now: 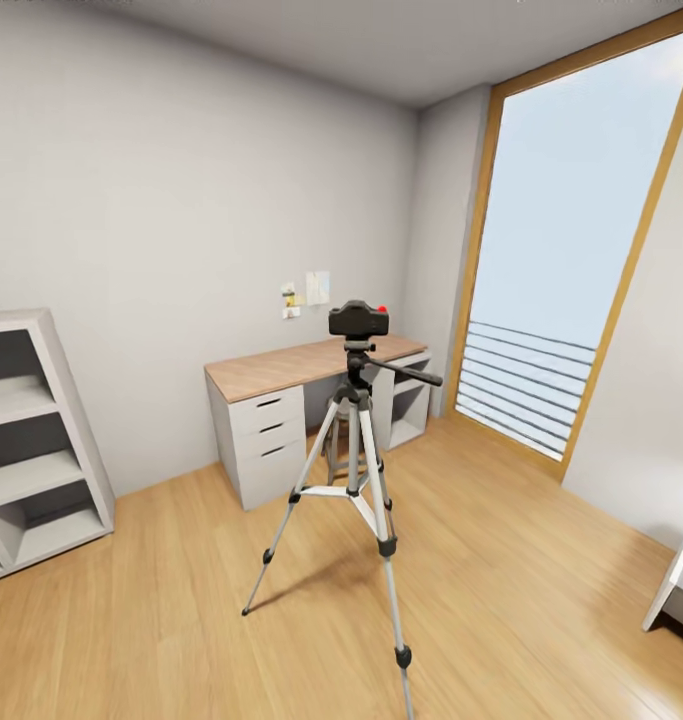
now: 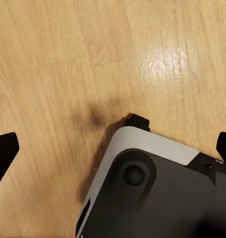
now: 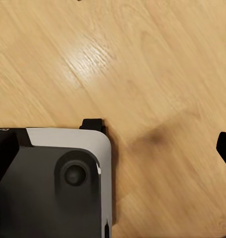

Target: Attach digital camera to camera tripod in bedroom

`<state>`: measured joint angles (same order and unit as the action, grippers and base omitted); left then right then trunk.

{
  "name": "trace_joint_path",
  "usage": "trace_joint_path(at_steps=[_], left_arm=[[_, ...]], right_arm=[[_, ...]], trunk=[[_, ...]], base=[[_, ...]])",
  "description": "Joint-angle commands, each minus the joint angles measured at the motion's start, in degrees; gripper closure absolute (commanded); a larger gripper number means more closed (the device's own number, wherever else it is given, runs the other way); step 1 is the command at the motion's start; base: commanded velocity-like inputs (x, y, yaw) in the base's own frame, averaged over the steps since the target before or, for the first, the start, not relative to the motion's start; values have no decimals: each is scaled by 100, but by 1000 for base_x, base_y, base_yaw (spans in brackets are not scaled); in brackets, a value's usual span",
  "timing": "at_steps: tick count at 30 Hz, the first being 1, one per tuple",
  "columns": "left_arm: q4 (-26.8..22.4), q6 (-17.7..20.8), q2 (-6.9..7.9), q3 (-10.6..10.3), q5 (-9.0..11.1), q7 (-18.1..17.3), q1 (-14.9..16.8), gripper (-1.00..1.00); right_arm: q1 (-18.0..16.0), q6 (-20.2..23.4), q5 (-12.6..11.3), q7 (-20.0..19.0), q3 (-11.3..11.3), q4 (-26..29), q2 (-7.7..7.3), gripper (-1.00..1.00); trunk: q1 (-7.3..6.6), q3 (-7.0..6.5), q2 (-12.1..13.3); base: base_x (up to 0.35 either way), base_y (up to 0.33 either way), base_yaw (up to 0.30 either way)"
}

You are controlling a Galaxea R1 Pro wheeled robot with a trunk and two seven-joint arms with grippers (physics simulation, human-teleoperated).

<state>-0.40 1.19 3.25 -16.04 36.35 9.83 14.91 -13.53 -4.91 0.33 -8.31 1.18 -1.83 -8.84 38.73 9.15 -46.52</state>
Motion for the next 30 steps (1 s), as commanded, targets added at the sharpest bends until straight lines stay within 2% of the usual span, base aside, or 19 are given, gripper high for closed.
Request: trace_joint_path(at_steps=[1,12,30], left_arm=[[-4,13,0,-48,39,19,3,-100],[-4,13,0,-48,39,19,3,-100],[-9,11,-8,-36,43,19,3,-100]], right_arm=[[-9,-36,3,-21,13,-19,-2,-100],[-9,-30,1,13,13,-19,-12,-100],[-9,-48,7,27,-17,-9,-34,-100]], trunk=[[1,-1,-6],[1,-81,-6],[1,-94,-6]], base=[[0,0,0],[0,0,0],[0,0,0]])
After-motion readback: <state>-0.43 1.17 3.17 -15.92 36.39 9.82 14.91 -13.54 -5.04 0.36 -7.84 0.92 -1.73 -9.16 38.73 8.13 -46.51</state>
